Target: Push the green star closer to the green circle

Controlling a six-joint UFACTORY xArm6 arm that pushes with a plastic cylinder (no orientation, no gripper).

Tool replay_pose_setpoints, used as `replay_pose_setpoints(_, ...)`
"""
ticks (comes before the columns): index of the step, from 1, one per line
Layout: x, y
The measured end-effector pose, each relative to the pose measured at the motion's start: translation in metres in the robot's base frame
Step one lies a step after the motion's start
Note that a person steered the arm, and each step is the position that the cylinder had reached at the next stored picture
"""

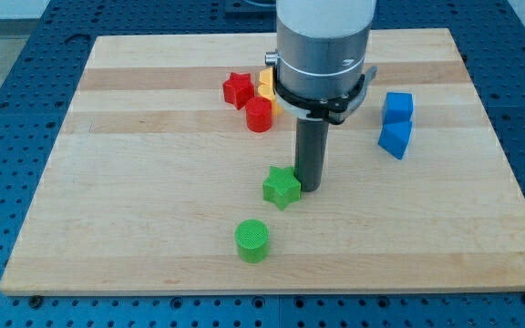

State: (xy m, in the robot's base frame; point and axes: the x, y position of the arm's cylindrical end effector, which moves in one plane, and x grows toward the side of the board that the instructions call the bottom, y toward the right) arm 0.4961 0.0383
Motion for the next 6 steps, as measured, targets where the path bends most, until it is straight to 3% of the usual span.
replay_pose_setpoints(1, 0.014, -0.017)
replay_pose_setpoints(4, -0.037, -0.008)
replay_pose_setpoints(6, -0.031, -0.038)
